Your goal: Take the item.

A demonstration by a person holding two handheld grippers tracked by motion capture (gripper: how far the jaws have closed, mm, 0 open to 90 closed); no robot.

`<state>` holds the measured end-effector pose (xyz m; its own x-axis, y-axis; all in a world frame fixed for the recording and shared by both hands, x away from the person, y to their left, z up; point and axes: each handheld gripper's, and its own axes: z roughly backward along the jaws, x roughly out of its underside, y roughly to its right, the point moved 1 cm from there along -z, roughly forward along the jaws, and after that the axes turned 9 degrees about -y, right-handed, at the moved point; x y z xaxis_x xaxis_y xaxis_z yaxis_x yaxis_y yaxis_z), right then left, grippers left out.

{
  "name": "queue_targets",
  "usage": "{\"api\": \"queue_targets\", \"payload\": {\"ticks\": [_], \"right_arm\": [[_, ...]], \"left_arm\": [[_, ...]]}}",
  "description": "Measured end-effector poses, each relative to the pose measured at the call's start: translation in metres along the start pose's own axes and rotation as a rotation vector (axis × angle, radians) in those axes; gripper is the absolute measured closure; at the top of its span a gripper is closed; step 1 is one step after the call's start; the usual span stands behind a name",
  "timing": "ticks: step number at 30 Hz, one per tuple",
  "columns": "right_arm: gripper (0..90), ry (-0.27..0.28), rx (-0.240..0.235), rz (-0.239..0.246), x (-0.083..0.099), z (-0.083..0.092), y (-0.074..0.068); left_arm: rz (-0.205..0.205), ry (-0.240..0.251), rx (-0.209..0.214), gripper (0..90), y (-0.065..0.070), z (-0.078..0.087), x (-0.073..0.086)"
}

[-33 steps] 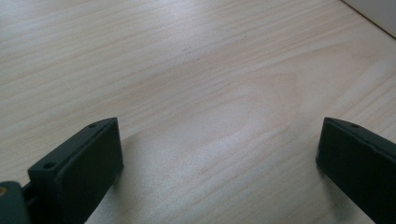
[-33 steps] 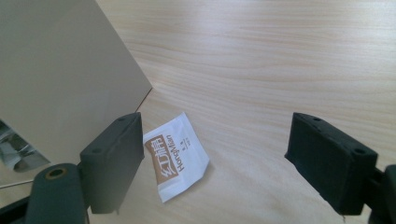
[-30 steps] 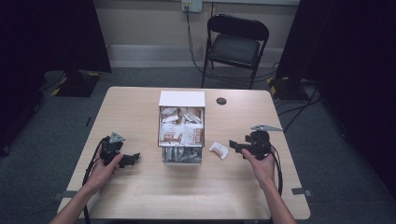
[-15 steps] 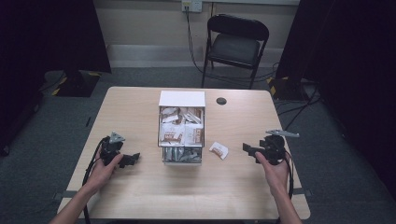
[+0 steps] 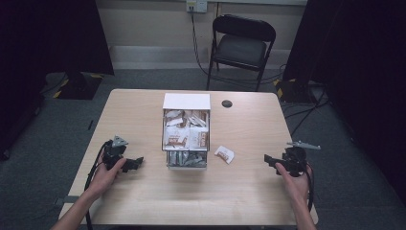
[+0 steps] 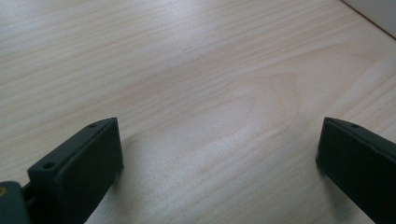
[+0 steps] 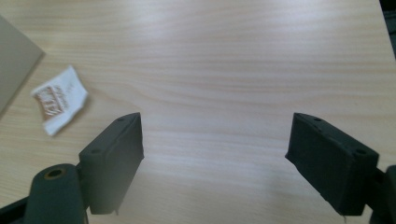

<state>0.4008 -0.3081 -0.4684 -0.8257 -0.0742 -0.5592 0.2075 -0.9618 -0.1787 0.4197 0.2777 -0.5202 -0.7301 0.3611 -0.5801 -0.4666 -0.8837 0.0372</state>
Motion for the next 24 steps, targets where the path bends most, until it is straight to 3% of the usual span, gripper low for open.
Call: {"api": "queue_targets", "payload": {"ticks": [6,12,17,24], "right_arm": [[18.0,-0.054,0.064,0.018,0.008,-0.01,0.005],[15.7,-0.109,0.106,0.046,0.014,-0.023,-0.001],[14.8,-0.079,0.173,0.082,0.018,-0.027,-0.007],[10.8,-0.027,0.2,0.044,0.022,-0.031,-0.011]], "left_arm": [[0.0,0.0,0.0,0.0,0.0,0.0,0.0],[-0.001,0.0,-0.001,0.0,0.0,0.0,0.0],[0.0,0.0,0.0,0.0,0.0,0.0,0.0],[-0.002,0.0,-0.001,0.0,0.0,0.0,0.0]]}}
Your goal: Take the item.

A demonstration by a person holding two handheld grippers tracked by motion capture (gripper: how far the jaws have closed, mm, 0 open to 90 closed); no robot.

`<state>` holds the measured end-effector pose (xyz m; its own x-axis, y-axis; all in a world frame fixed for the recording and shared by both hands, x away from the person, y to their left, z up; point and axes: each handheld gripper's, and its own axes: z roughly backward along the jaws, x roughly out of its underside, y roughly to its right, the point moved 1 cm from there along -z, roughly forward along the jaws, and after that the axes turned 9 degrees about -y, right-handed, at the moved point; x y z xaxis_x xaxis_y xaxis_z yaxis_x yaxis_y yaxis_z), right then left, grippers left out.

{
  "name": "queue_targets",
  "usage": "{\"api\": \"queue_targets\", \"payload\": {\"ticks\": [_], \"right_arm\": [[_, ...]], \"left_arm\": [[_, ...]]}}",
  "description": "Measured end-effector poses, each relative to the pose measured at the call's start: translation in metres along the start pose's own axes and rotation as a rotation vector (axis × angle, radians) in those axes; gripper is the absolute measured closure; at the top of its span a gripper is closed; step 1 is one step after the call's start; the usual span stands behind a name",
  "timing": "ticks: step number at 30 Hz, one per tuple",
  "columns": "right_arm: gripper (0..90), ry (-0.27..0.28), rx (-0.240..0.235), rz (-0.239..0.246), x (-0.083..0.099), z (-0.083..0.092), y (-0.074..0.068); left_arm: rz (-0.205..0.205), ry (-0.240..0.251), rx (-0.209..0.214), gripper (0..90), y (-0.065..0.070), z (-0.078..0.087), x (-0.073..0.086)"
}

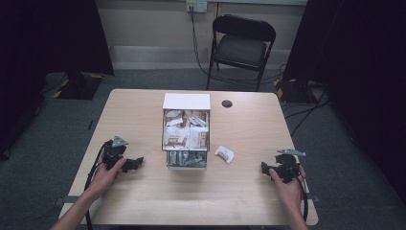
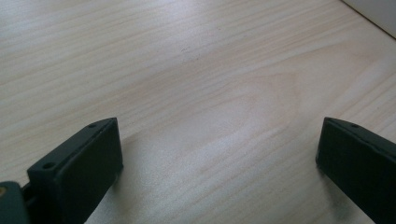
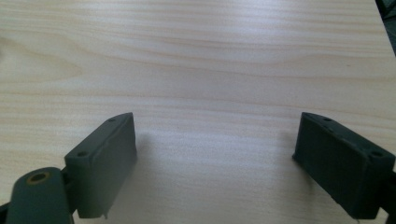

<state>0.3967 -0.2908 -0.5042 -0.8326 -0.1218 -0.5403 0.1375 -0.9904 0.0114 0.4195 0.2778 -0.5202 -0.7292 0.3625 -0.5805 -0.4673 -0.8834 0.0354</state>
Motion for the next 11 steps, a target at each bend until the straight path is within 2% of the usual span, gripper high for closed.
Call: {"api": "queue_targets", "payload": {"ticks": [4,11], "right_arm": [[7.5,0.051,0.009,-0.005,0.0043,-0.0032,-0.0023],[7.5,0.051,0.022,-0.02,0.0065,-0.0016,-0.0034]], "left_arm": [[0.0,0.0,0.0,0.0,0.0,0.0001,0.0],[0.0,0.0,0.001,0.0,0.0,0.0,0.0]]}}
